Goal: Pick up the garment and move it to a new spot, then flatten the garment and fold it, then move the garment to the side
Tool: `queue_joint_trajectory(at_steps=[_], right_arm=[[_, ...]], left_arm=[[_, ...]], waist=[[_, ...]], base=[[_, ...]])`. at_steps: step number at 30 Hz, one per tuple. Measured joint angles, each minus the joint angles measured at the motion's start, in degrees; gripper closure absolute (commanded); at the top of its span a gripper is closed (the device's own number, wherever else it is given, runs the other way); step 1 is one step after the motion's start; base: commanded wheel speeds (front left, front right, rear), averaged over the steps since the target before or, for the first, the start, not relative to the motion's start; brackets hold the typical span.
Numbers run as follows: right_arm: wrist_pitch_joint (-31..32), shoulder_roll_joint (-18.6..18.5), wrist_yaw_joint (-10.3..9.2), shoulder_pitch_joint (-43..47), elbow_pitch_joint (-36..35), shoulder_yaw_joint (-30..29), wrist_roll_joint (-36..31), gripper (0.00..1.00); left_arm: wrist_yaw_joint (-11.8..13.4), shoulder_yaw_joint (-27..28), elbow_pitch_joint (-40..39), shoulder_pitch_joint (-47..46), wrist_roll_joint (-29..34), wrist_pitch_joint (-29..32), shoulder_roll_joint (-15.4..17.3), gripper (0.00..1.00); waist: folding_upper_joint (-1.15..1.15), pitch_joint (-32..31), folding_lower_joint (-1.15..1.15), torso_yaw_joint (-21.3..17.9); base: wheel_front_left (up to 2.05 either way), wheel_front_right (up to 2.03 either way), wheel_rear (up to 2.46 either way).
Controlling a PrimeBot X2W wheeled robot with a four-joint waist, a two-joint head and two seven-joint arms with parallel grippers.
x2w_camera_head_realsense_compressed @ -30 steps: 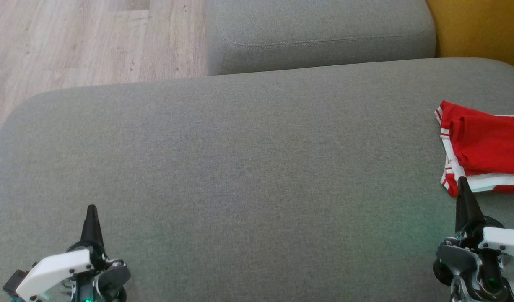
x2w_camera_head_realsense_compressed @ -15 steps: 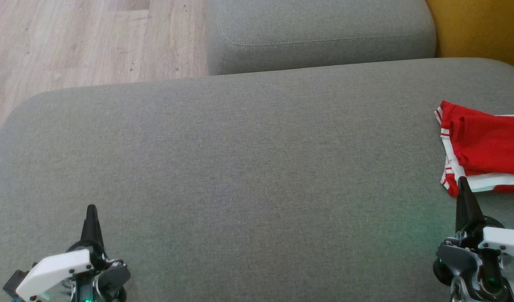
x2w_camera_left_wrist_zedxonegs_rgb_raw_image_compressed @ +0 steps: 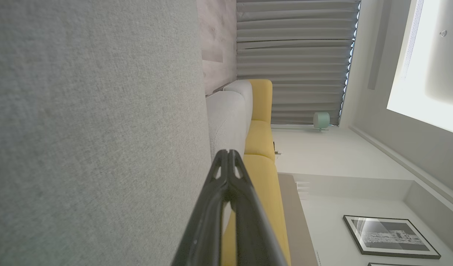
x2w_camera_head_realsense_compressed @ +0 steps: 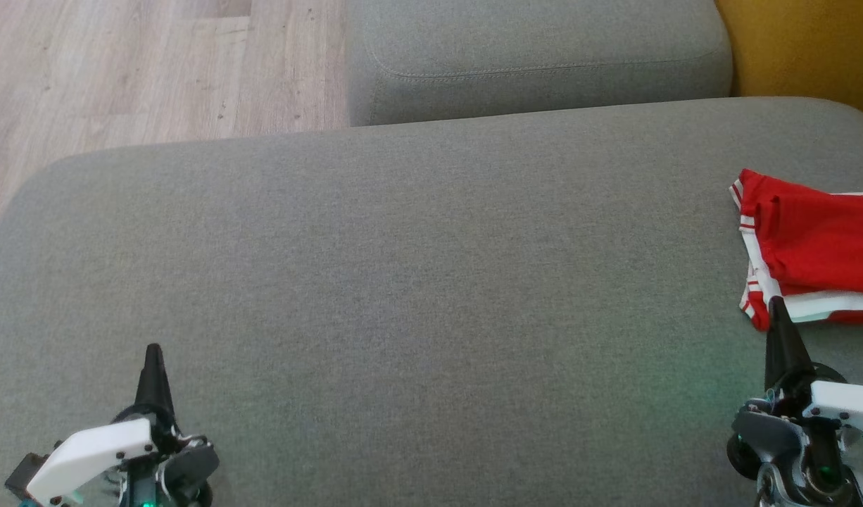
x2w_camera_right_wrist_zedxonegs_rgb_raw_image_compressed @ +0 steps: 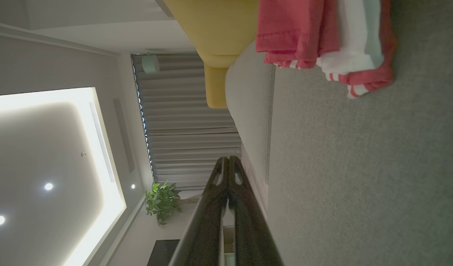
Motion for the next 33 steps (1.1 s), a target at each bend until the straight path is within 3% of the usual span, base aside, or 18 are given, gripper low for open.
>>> queue_joint_trajectory(at_steps=[33], right_arm=[[0.01,0.01,0.0,0.0,0.0,-0.04,0.0,1.0]], left_arm=[[0.0,0.07,0.0,0.0,0.08,0.0,-0.03,1.0]], waist=[[0.0,0.0,0.0,0.0]], base=[[0.0,0.0,0.0]])
